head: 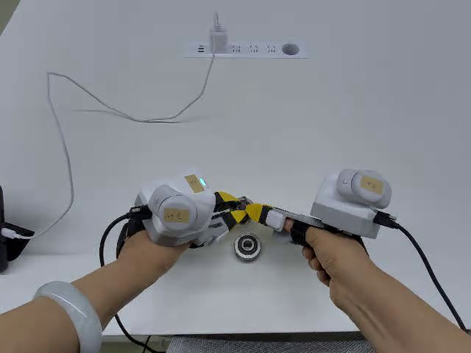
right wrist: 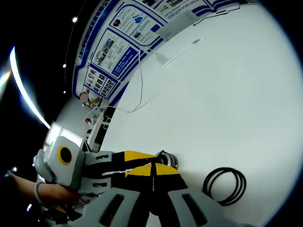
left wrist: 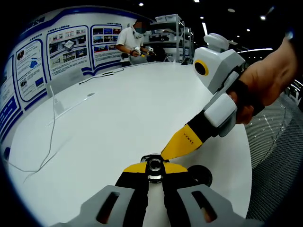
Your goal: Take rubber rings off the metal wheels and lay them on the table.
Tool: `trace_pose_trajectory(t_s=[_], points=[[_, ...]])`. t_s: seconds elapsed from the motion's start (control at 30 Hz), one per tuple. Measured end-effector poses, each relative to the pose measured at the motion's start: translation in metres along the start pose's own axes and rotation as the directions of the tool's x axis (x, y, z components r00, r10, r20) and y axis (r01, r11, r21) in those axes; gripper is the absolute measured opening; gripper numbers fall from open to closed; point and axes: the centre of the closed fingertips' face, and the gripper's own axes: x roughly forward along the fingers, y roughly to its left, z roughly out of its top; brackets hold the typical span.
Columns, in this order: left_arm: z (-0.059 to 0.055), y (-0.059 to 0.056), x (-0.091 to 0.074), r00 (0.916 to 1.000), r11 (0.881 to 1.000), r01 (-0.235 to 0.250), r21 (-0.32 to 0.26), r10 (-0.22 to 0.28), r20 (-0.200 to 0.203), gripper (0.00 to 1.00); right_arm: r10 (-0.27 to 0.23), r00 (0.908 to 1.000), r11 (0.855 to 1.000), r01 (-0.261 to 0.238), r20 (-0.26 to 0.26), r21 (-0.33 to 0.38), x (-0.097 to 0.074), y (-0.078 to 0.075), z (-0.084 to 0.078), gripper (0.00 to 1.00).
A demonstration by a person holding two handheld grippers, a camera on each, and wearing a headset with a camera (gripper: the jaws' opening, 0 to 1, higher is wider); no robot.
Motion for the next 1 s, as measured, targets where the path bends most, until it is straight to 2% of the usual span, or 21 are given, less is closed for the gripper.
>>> trace_pose_trajectory(t_s=[0.17,0.2,0.23,0.33,0.5,0.73,0.93,1.0], points=[[0.001,0.000,0.000,1.0000,1.000,0.001,-0.003,0.000,0.002,0.11,0.003,1.0000,1.000,-0.003,0.002,0.000,-0.001,0.001,-0.001,0.01],[0.001,0.000,0.000,1.0000,1.000,-0.001,-0.003,0.001,0.001,0.11,0.028,0.9995,1.000,-0.028,0.015,0.008,0.000,0.006,0.002,0.01],[0.001,0.001,0.000,1.0000,1.000,-0.006,-0.005,0.006,0.004,0.13,0.026,0.9995,1.000,-0.026,0.017,0.017,-0.001,0.007,0.003,0.01],[0.002,0.001,-0.002,0.9999,1.000,-0.008,-0.009,0.008,0.013,0.14,0.024,0.9995,1.000,-0.024,0.020,-0.014,0.001,0.011,0.007,0.01],[0.003,0.001,-0.008,0.9998,1.000,-0.010,-0.004,0.010,0.014,0.15,0.018,0.9996,1.000,-0.018,0.021,-0.003,0.000,0.009,0.007,0.01],[0.005,-0.001,-0.015,0.9988,1.000,-0.006,0.000,0.006,0.049,0.15,0.001,0.9998,1.000,-0.001,0.022,-0.007,0.001,0.006,0.007,0.02],[0.015,-0.005,-0.022,0.9940,1.000,0.000,0.025,-0.003,0.110,0.18,-0.012,0.9996,1.000,0.012,0.026,-0.012,0.000,0.002,0.009,0.02],[0.016,-0.006,-0.024,0.9930,1.000,-0.003,0.029,0.000,0.118,0.18,-0.015,0.9997,1.000,0.015,0.022,-0.021,0.000,0.002,0.008,0.02]])
